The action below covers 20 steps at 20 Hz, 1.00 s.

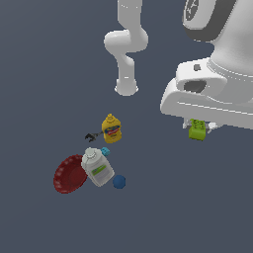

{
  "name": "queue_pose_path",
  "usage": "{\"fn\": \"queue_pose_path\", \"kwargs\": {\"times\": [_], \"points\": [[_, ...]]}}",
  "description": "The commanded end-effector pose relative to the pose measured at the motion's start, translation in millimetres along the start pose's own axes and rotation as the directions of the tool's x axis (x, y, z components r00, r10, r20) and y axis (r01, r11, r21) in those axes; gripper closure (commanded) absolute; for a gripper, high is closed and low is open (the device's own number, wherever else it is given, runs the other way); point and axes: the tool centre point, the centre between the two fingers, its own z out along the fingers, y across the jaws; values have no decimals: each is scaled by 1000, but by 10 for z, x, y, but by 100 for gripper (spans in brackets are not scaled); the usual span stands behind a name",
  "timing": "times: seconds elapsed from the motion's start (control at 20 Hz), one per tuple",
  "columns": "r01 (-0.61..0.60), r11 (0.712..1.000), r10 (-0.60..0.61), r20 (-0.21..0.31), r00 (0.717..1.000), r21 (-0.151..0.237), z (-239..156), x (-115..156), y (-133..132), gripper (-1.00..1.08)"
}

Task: Pick up a designated object from a clutter of objects.

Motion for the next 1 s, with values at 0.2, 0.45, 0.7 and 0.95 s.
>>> {"fn": "queue_pose_path", "kwargs": {"times": [0.2, 0.45, 0.7, 0.95], "points": [[0, 1000, 0, 1, 1000, 0, -375, 44, -159, 108], [-1, 1000, 1, 1, 1000, 0, -538, 71, -228, 108], [-1, 1000, 1, 1, 1000, 0, -623, 86, -267, 108], [-1, 1000, 1, 1, 1000, 0, -650, 92, -279, 108]]}}
